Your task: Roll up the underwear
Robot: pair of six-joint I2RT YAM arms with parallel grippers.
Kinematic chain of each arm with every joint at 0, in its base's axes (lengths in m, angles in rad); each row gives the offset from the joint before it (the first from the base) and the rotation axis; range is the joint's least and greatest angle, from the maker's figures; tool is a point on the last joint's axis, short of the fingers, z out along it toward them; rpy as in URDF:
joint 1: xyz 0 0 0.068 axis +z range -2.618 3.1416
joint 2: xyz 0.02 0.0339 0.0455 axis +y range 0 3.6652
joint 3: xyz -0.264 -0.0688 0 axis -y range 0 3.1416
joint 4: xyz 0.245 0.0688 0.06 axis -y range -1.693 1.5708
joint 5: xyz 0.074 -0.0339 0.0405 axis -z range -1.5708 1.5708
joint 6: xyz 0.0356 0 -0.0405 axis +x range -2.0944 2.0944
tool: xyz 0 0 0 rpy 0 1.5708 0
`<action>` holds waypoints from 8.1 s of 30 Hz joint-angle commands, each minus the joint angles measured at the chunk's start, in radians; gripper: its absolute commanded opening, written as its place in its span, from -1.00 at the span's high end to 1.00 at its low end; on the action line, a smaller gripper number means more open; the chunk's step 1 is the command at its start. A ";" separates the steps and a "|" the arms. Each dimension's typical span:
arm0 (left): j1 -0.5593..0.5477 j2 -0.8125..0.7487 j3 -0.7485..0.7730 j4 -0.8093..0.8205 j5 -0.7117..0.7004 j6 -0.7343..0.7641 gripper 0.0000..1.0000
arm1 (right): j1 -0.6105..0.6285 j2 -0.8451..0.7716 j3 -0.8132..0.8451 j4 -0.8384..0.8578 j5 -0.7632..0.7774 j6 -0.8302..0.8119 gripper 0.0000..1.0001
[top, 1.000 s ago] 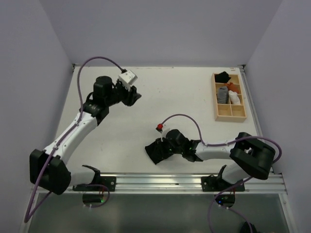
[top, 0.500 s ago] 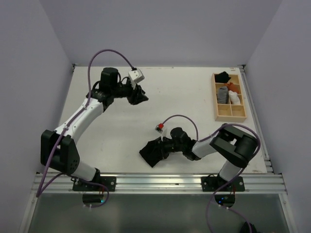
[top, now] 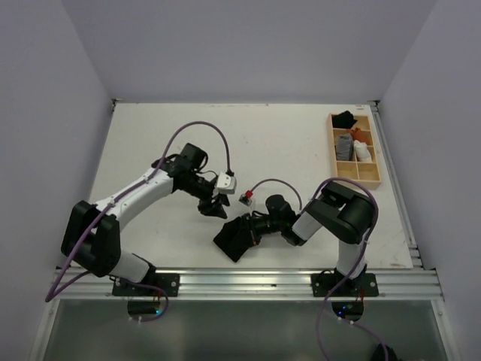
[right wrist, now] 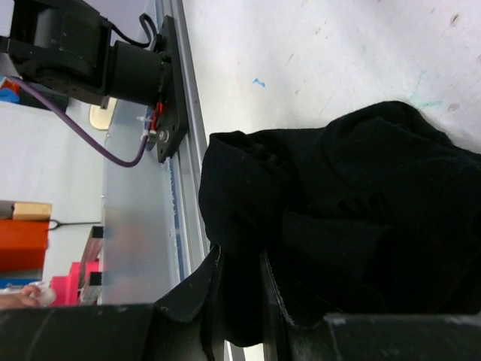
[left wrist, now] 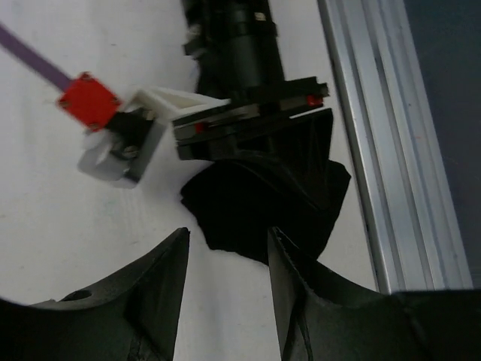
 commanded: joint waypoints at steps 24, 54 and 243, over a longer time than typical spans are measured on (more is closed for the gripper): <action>-0.393 -0.239 -0.413 0.366 -0.442 -0.078 -0.15 | -0.009 0.161 0.013 -0.217 -0.059 0.012 0.98; -0.534 -0.446 -0.605 0.418 -0.566 -0.190 -0.15 | -0.017 0.189 0.013 -0.196 -0.090 0.029 1.00; -0.223 0.439 0.240 -0.468 0.007 0.061 0.16 | 0.316 -0.198 0.289 -1.305 0.740 -0.307 1.00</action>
